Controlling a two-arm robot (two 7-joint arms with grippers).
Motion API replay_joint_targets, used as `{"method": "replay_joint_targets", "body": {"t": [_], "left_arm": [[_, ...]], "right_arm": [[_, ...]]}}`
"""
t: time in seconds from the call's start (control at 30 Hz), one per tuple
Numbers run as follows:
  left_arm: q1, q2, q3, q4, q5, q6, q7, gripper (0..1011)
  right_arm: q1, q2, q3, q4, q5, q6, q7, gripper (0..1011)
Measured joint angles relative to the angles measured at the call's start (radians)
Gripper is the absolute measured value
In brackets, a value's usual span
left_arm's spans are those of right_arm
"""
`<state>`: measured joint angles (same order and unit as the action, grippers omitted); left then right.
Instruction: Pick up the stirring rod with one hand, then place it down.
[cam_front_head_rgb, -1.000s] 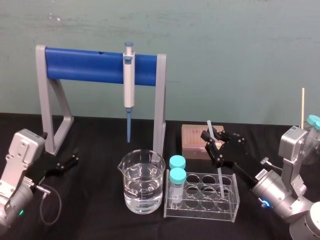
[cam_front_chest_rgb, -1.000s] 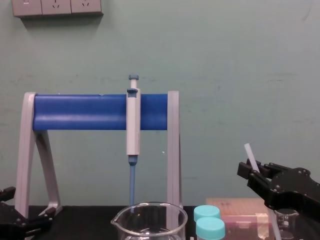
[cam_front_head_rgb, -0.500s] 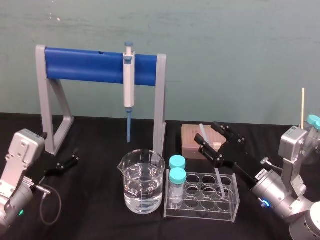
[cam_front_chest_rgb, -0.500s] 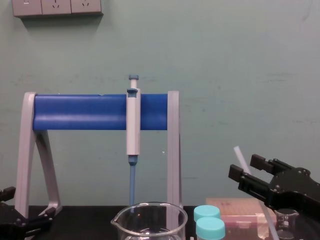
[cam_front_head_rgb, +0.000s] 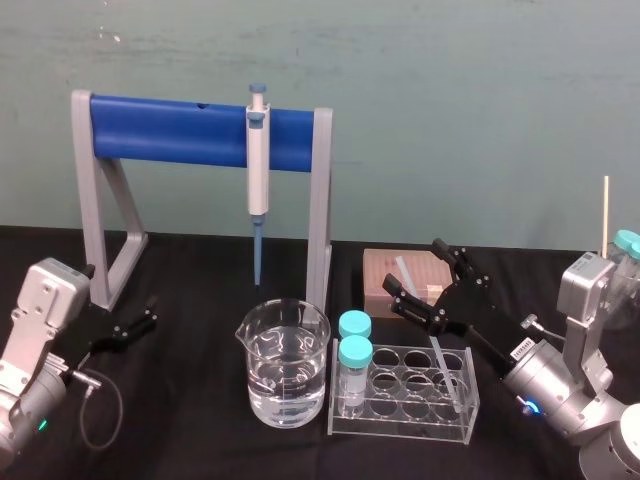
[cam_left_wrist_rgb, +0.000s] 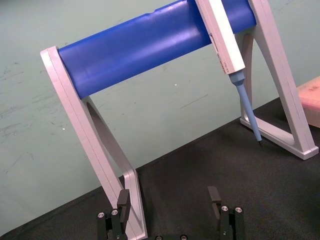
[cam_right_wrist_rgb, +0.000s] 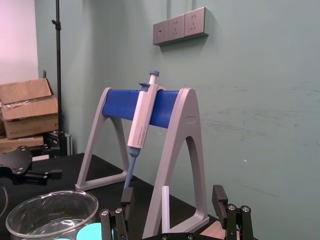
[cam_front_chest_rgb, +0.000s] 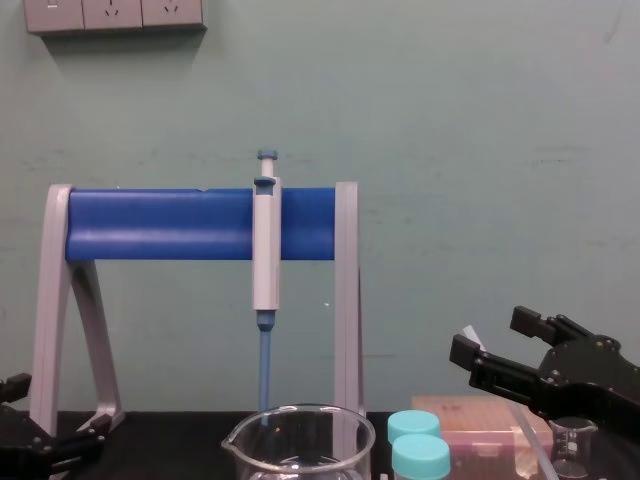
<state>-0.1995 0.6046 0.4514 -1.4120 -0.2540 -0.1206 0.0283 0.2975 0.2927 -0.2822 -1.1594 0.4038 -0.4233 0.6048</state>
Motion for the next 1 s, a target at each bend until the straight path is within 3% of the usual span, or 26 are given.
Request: {"method": "replay_joint_targets", "body": {"t": [0.47, 0.77, 1.0], "left_arm": [[0.000, 0.000, 0.000, 0.000, 0.000, 0.000, 0.000, 1000], [0.000, 0.000, 0.000, 0.000, 0.000, 0.000, 0.000, 1001], [0.000, 0.000, 0.000, 0.000, 0.000, 0.000, 0.000, 1000]], "right_arm": [[-0.002, 0.000, 0.000, -0.004, -0.002, -0.001, -0.003, 1002], [-0.022, -0.002, 0.014, -0.056, -0.022, -0.029, -0.043, 1002], [-0.046, -0.008, 0.052, -0.111, -0.070, -0.059, -0.118, 1002]]}}
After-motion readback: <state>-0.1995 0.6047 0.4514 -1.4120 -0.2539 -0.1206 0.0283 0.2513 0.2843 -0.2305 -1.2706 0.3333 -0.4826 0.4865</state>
